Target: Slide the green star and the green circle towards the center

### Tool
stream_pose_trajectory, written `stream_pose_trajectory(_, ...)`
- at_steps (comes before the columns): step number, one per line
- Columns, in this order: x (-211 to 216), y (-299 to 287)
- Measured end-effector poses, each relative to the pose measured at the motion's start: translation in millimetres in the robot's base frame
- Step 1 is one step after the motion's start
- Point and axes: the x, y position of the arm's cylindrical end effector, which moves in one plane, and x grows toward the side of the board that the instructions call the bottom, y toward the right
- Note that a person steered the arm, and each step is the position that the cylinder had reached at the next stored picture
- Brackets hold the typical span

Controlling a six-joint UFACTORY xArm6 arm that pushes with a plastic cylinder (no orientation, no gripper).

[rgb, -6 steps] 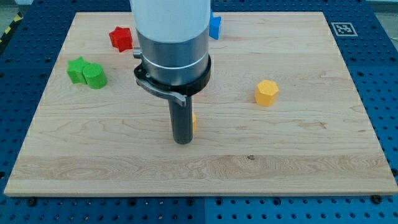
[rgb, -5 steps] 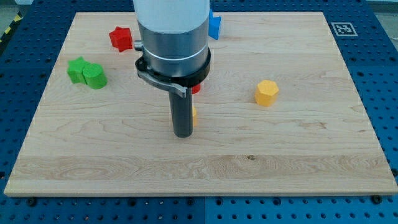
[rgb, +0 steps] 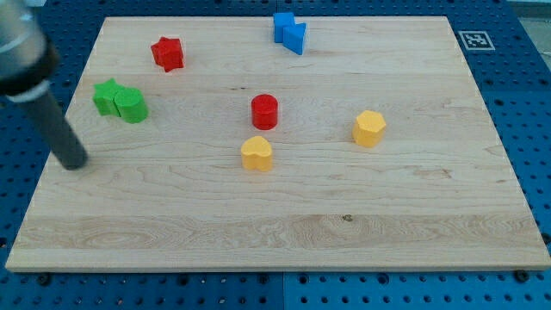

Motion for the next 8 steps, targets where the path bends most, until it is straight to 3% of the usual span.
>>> stream_pose_trajectory(2,-101.6,-12.6)
stream_pose_trajectory(8,-102.5,66.9)
